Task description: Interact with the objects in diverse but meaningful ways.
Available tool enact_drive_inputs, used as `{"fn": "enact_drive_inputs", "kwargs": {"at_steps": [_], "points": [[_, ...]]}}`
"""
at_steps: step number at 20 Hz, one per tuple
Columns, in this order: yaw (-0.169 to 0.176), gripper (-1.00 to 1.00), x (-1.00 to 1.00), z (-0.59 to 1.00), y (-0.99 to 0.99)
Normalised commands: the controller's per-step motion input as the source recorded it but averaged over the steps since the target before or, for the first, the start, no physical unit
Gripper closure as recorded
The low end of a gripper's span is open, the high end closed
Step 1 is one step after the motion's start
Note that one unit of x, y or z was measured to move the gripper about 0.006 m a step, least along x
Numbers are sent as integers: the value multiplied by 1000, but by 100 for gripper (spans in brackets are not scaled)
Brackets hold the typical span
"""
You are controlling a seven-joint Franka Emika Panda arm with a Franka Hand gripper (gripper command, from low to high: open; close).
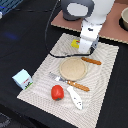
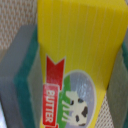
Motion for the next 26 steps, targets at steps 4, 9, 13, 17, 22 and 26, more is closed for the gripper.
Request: {"fn": "enact_drive_inputs", "kwargs": {"at_steps": [4,9,13,17,22,26], "points": [[2,100,-943,376,113],[1,100,-973,167,28],[0,100,-1000,-6,-141],[0,100,-854,-49,-467],[-3,100,-559,0,-702],[-8,100,-519,0,-715]]}}
